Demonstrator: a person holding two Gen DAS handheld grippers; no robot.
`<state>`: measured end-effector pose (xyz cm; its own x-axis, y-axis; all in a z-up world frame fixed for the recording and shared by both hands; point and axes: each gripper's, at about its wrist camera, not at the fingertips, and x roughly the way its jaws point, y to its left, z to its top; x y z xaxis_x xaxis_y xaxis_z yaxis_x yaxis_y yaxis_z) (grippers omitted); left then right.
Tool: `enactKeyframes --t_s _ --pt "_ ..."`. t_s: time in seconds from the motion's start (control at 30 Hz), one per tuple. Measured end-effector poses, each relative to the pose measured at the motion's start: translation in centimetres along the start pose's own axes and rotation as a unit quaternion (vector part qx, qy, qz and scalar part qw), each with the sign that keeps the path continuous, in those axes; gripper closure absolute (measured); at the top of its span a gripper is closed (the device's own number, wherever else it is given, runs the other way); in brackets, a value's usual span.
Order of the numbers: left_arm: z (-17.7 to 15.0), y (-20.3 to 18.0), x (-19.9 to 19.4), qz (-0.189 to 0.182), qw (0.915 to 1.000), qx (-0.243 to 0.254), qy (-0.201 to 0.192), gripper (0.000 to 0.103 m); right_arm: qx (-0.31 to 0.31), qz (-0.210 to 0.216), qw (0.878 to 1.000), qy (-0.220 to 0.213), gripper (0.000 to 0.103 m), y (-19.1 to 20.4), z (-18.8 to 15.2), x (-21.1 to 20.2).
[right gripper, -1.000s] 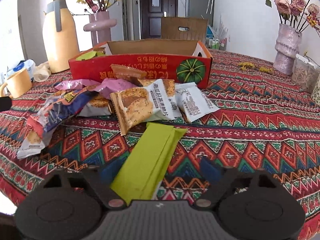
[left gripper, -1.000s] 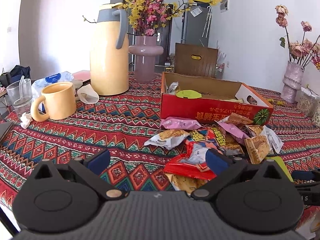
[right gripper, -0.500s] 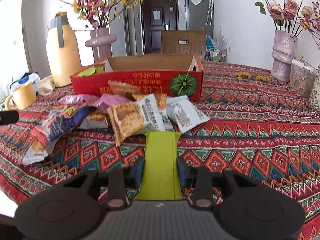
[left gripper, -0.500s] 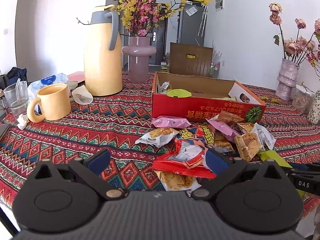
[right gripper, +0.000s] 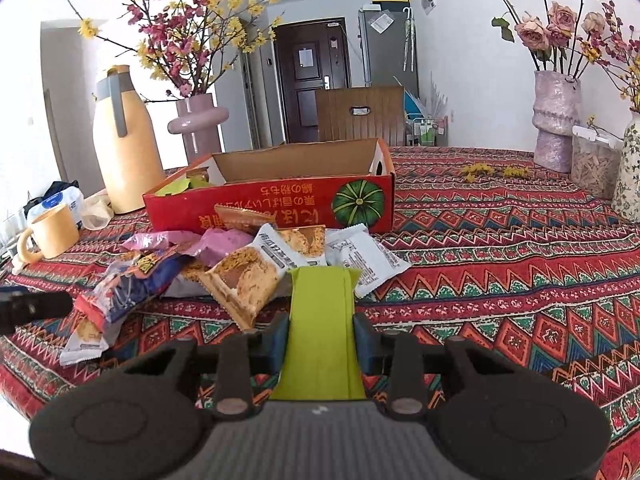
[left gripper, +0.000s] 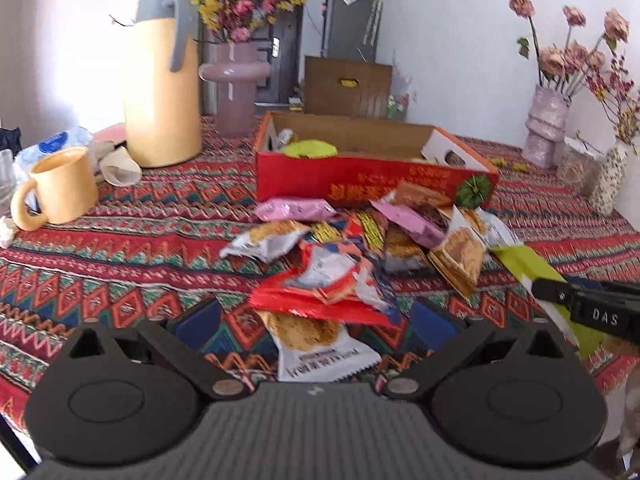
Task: Organize snacks
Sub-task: 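Hold the green packet in the right gripper while the left grasps a white cracker packet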
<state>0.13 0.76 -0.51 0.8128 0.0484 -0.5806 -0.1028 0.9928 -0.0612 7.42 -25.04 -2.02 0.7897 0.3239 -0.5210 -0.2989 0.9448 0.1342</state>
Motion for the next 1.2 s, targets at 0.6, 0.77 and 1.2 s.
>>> enactKeyframes --t_s 0.6,0.77,1.2 --pt "0.1 -0.2 4.9 0.05 0.9971 -0.018 0.055 0.027 0.016 0.006 1.0 0.013 0.07 -0.4 -0.9 0.6" --pt "-0.3 0.0 5.1 0.04 0.997 -0.013 0.065 0.052 0.018 0.007 1.0 0.016 0.07 -0.4 -1.0 0.6" --pt "-1.3 0.9 1.9 0.011 0.9989 0.013 0.043 0.058 0.013 0.004 1.0 0.01 0.07 0.0 -0.8 0.0"
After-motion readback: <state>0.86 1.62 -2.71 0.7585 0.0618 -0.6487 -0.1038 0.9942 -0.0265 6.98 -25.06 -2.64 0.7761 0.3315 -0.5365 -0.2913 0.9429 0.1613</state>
